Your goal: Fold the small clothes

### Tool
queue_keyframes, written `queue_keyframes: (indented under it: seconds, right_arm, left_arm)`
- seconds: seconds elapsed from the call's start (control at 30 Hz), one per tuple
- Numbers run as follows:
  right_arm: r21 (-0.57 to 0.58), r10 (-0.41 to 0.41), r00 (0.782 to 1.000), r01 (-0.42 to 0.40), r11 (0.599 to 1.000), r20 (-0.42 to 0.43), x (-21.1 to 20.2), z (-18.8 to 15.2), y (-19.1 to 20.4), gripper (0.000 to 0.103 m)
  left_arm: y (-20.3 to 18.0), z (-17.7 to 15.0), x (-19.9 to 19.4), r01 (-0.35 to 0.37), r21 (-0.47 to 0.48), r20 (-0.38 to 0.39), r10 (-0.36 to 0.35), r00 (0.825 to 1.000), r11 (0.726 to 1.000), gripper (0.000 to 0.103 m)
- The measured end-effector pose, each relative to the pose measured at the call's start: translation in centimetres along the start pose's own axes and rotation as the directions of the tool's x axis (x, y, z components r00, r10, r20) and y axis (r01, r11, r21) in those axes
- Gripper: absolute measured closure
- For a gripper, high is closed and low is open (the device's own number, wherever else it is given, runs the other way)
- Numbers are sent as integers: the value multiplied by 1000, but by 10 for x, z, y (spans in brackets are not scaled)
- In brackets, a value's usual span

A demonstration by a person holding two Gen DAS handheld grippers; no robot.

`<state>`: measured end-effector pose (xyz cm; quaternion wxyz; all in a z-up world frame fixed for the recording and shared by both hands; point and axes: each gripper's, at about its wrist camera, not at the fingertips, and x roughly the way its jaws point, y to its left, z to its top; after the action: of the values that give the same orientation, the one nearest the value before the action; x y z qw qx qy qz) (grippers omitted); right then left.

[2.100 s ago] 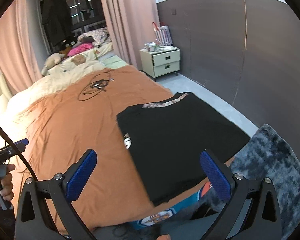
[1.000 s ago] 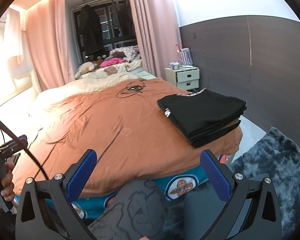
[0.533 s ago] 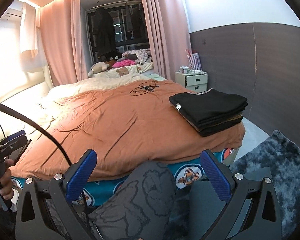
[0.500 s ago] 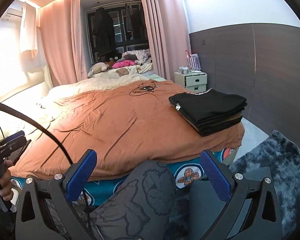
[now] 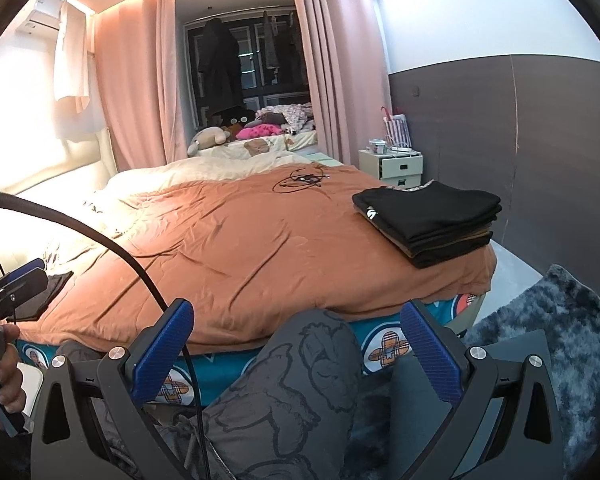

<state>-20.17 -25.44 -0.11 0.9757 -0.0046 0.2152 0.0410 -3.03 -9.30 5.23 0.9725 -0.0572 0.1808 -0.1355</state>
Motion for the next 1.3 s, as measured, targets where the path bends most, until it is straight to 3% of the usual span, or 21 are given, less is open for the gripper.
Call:
queue_keyframes:
  seconds: [0.5,1.3]
  right_arm:
    - [-39,-29,1000,29,999,-3,-1,-4,4,0]
    - [-25,-42,999,42,999,-6,-5,-6,-7,0]
  left_arm:
    - [-4,-8,-10,-43,6,5,43,999,999,1]
    - [-13,-6,-11,-56,10,3,56,998,998,1]
